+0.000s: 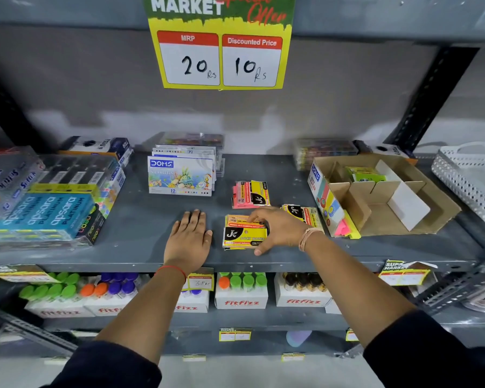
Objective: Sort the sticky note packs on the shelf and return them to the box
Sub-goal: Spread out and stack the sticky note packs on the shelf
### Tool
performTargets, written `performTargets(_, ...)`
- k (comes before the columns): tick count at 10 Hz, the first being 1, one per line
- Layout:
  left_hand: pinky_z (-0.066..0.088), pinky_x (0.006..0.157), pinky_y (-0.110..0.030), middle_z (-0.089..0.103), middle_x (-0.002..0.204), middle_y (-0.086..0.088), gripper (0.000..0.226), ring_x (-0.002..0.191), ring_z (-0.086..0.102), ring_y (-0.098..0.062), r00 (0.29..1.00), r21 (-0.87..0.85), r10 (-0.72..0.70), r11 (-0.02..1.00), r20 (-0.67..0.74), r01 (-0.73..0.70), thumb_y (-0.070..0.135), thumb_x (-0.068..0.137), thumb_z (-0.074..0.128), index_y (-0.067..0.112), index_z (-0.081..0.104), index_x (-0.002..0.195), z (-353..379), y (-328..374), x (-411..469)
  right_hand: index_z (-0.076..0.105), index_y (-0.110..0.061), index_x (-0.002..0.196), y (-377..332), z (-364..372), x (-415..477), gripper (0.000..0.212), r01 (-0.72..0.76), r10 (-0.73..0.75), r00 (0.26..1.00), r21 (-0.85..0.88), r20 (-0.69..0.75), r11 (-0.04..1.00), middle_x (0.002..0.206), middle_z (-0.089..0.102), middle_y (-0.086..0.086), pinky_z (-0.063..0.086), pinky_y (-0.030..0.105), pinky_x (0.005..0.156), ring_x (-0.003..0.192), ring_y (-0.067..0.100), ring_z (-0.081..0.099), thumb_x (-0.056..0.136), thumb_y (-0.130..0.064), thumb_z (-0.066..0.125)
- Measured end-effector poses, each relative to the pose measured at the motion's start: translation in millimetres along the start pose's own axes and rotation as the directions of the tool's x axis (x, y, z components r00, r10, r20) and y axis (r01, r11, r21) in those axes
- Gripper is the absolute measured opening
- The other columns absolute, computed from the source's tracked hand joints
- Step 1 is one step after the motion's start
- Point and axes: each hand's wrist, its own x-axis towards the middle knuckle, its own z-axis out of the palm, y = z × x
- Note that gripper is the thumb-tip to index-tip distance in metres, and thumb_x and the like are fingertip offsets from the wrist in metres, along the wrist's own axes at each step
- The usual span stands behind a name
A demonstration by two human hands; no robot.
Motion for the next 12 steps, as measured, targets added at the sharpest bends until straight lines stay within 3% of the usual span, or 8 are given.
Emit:
performTargets(3, 0.004, 0.121, -0.036, 0.007, 0.159, -0.004, 0.053, 0.147, 0.002, -0.020, 1.000, -0.005, 0.009, 1.000, -0.014, -0.009, 0.030, 0.098, 0.021, 0.012, 0.007, 0.146, 1, -1, 0, 0.063, -0.007, 0.116, 10, -5, -3, 0.042, -0.015, 0.021, 0.999, 0.126, -0.047, 0.992, 0.144, 0.044, 0.002, 0.026, 0.019, 0.101, 0.132, 0.017, 0.040, 0.076, -0.014, 0.072)
performTargets(5, 0.003, 0.121, -0.036, 0.006, 0.159, -0.003, 0.053, 0.147, 0.001, -0.020, 1.000, 0.000, 0.010, 1.000, -0.009, -0.010, 0.031, 0.098, 0.020, 0.013, 0.007, 0.146, 0, 0, 0, 0.066, 0.013, 0.088, 6, -9, 1, 0.026, 0.071, 0.039, 0.925, 0.273, -0.377, 0.959, 0.097, 0.057, 0.025, 0.036, 0.023, 0.074, 0.088, 0.022, 0.050, 0.090, -0.011, 0.056)
performTargets(6, 0.003, 0.121, -0.036, 0.006, 0.159, -0.003, 0.053, 0.147, 0.002, -0.020, 1.000, -0.003, 0.011, 1.000, -0.013, -0.011, 0.031, 0.098, 0.021, 0.013, 0.007, 0.146, 1, 0, 0, 0.059, 0.010, 0.085, 9, -12, 5, 0.021, 0.073, 0.170, 0.879, 0.478, -0.446, 0.875, 0.087, 0.062, 0.028, 0.052, 0.039, 0.073, 0.074, 0.030, 0.060, 0.092, -0.008, 0.051)
performTargets(7, 0.003, 0.121, -0.036, 0.006, 0.159, -0.003, 0.054, 0.147, 0.002, -0.020, 1.000, 0.000, 0.014, 1.000, -0.013, -0.014, 0.031, 0.098, 0.020, 0.013, 0.006, 0.146, 2, -1, 1, 0.056, 0.001, 0.104, 7, -15, 5, 0.014, 0.107, 0.261, 0.886, 0.718, -0.383, 0.688, 0.085, 0.063, 0.013, 0.059, 0.032, 0.061, 0.067, 0.014, 0.064, 0.091, 0.000, 0.050)
performTargets(8, 0.003, 0.121, -0.037, 0.007, 0.159, -0.004, 0.054, 0.147, 0.002, -0.021, 1.000, -0.003, 0.017, 1.000, -0.011, -0.017, 0.031, 0.098, 0.020, 0.012, 0.007, 0.146, 1, -2, 1, 0.052, -0.003, 0.106, 9, -15, 5, 0.017, 0.109, 0.281, 0.894, 0.777, -0.350, 0.620, 0.082, 0.063, 0.007, 0.058, 0.025, 0.052, 0.056, 0.005, 0.066, 0.089, 0.002, 0.053)
performTargets(10, 0.004, 0.121, -0.037, 0.007, 0.159, -0.004, 0.053, 0.147, 0.002, -0.021, 1.000, -0.003, 0.022, 1.000, -0.018, -0.022, 0.031, 0.098, 0.021, 0.012, 0.008, 0.146, 1, -1, 0, 0.050, -0.020, 0.082, 8, -15, 5, 0.017, 0.068, 0.305, 0.894, 0.774, -0.327, 0.630, 0.080, 0.061, 0.009, 0.055, 0.018, 0.046, 0.063, 0.013, 0.062, 0.089, -0.005, 0.056)
performTargets(11, 0.005, 0.121, -0.037, 0.008, 0.159, -0.004, 0.053, 0.147, 0.003, -0.021, 1.000, -0.003, 0.020, 1.000, -0.016, -0.020, 0.030, 0.098, 0.021, 0.012, 0.008, 0.146, 2, -2, 1, 0.053, -0.011, 0.083, 3, -14, 3, 0.016, -0.038, 0.256, 0.959, 0.841, -0.120, 0.540, 0.080, 0.061, 0.005, 0.057, 0.017, 0.050, 0.056, 0.006, 0.067, 0.086, 0.005, 0.056)
performTargets(12, 0.005, 0.121, -0.037, 0.008, 0.159, -0.003, 0.053, 0.147, 0.003, -0.021, 1.000, -0.016, 0.015, 1.000, -0.023, -0.015, 0.030, 0.098, 0.022, 0.012, 0.009, 0.146, 2, -2, 1, 0.055, 0.003, 0.110, -2, 0, 3, 0.027, -0.146, 0.286, 0.956, 0.739, -0.065, 0.658, 0.089, 0.064, 0.008, 0.058, 0.019, 0.056, 0.069, 0.014, 0.064, 0.083, 0.007, 0.059)
